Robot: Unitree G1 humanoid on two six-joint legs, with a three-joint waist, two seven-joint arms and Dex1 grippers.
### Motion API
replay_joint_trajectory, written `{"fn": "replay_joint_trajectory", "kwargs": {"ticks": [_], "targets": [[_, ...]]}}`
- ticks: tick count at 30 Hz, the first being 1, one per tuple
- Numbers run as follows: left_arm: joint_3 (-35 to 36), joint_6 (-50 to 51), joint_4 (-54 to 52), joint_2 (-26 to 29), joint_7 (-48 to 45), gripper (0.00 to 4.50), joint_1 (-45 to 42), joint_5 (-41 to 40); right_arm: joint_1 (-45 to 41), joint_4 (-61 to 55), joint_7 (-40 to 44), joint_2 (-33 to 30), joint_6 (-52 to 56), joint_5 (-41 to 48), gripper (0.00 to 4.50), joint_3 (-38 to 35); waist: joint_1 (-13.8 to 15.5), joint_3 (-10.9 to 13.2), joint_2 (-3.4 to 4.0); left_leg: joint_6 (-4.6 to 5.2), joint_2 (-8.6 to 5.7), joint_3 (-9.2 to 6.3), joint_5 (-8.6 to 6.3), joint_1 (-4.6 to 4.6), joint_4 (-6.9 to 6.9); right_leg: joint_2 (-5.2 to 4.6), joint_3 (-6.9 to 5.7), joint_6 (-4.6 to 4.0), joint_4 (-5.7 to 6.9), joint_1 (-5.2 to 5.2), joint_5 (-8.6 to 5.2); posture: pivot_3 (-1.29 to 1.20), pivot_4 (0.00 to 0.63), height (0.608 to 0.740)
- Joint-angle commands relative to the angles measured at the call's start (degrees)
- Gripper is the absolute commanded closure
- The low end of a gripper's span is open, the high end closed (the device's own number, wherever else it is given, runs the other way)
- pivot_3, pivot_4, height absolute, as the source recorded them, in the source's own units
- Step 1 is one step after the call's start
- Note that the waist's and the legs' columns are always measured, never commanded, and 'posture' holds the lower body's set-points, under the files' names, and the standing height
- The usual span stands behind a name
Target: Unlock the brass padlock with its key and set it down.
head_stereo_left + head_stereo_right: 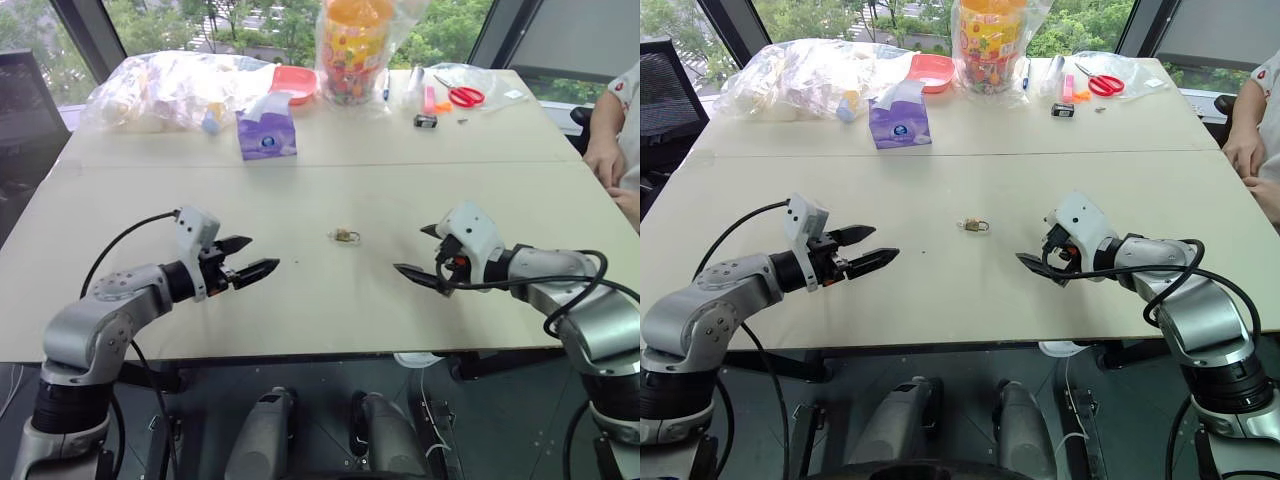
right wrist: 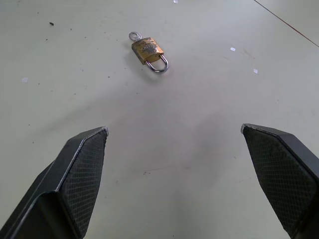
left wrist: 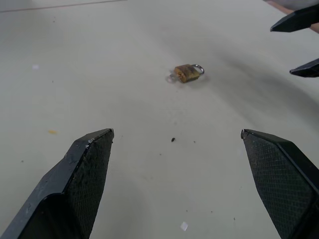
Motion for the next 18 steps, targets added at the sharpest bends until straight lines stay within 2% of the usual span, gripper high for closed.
{"fn": "replay_joint_trajectory", "kwargs": {"ticks": [1,14,18], "targets": [[1.48,-1.25,0.5,0.58,-0.38,0.21,-0.82,0.1,-0.3,-1.12,-0.14,-0.57,-1.33,-0.42,0.02,-1.53,-0.01,0.0,0.0,0.0,0.0,0.01,0.0,0.01,0.0,0.0,0.0,0.0,0.0,0.0,0.0,0.0,0.15,0.74],[0.9,-2.35,1.92,0.83,0.84,0.21,-2.15,2.45,-1.89,1.05,-0.44,0.44,-2.83,-1.92,0.02,0.09,-0.02,0.0,0.0,0.01,0.0,0.02,0.01,0.09,0.05,0.03,0.02,0.01,0.06,0.06,0.0,0.0,0.15,0.74],[-0.4,-5.61,6.09,6.4,-5.34,0.21,-4.3,5.79,-11.55,6.41,-1.21,4.67,-0.73,-3.88,0.02,6.14,-0.53,0.01,-0.01,0.0,0.06,0.08,0.01,0.14,0.13,0.09,0.05,-0.06,0.14,0.06,0.05,0.0,0.15,0.74]]}}
